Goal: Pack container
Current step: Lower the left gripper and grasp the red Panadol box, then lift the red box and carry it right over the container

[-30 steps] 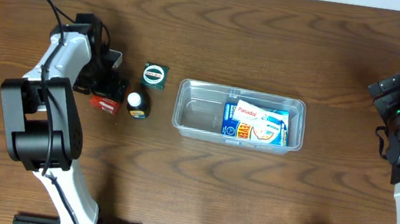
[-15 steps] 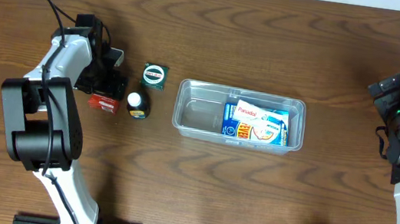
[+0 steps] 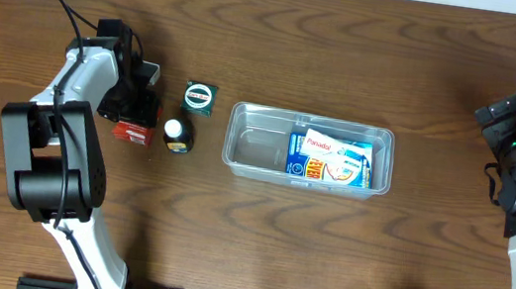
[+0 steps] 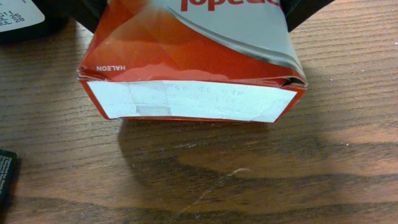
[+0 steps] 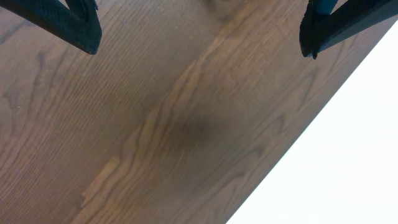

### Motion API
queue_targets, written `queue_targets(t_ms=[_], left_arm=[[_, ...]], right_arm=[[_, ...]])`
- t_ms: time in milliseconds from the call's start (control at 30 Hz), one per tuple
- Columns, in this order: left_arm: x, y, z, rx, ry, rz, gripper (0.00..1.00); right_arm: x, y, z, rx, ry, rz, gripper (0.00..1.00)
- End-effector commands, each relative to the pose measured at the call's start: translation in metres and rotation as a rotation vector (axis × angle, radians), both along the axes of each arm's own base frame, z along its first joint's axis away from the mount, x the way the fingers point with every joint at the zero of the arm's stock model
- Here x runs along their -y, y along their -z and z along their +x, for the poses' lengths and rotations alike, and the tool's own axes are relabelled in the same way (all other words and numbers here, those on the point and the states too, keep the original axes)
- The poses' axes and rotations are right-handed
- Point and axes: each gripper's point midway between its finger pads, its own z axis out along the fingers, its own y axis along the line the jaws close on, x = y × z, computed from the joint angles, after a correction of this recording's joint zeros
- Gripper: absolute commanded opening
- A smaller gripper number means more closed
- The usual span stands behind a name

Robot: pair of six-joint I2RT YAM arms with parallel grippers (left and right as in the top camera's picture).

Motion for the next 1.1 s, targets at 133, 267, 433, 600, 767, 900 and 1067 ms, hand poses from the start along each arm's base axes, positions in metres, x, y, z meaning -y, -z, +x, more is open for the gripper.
queue_targets(t_ms=[133,267,433,600,767,900,1067], left_arm=[[0.0,-0.007,-0.002,-0.023,-0.097,-0.011,0.58],[-0.002,-0.039,0.008,0.003,-0.117,-0.009,0.57],[0.001,-0.093,0.021,0.078,-0.181,-0.021,0.57],[0.037,-0.161,0.036,0.225,-0.126,-0.155,0.57],[0.092,-0.214,0.042,0.372,-0.063,-0.318,0.57],[0.145,-0.241,0.038,0.434,0.032,-0.416,0.58],[0.21,-0.248,0.03,0.451,0.162,-0.46,0.57]], right_arm=[[0.003,-0.002,0.0,0.008,0.021,0.003,0.99],[0.003,-0.003,0.0,0.008,0.021,0.003,0.99],[0.003,-0.002,0.0,0.008,0.021,0.003,0.99],[0.003,-0.003,0.0,0.008,0.021,0.003,0.99],[0.003,-0.003,0.0,0.008,0.021,0.003,0.99],[0.003,-0.003,0.0,0.008,0.021,0.003,0.99],[0.003,-0.003,0.0,0.008,0.021,0.003,0.99]])
